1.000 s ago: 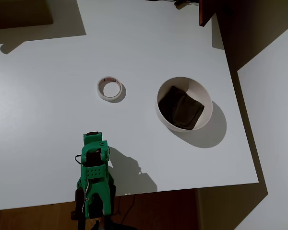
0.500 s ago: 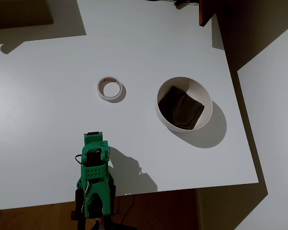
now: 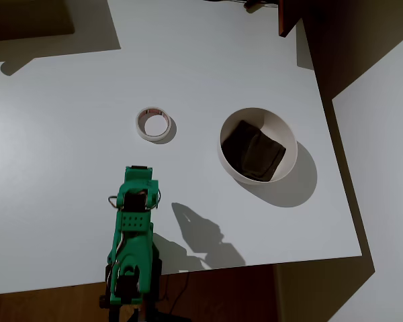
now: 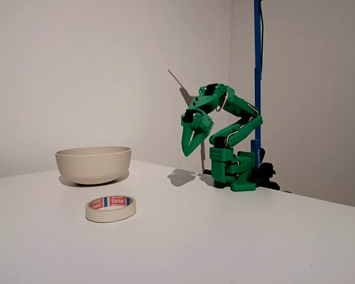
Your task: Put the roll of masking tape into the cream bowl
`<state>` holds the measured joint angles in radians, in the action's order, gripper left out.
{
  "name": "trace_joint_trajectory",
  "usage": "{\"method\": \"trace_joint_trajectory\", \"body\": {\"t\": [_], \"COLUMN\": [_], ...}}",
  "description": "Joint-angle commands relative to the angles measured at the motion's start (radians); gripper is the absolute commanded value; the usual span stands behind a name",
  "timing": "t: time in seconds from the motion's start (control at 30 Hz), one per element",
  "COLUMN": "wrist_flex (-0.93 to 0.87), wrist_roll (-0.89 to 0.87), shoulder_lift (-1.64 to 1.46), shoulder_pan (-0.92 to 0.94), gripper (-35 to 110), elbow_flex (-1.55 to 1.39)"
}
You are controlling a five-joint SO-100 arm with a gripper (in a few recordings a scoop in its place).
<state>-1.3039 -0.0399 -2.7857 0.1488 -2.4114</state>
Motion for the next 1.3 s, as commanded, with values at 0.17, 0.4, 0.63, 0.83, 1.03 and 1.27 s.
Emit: {"method": "trace_joint_trajectory", "body": {"t": [0.17, 0.4, 0.63, 0.83, 1.03, 1.27], "wrist_flex": [-0.15, -0.273, -0.219, -0.212, -0.169, -0.11], "wrist_roll": [0.011, 0.044, 0.081, 0.081, 0.089, 0.118], "shoulder_lift": [0.594, 0.945, 1.048, 1.141, 1.221, 1.355], "shoulder_pan": [0.115, 0.189, 0.13, 0.067, 0.072, 0.112], "gripper": [-8, -1, -1, 4, 9, 14], "elbow_flex": [0.62, 0.991, 1.011, 1.043, 1.045, 1.055]}}
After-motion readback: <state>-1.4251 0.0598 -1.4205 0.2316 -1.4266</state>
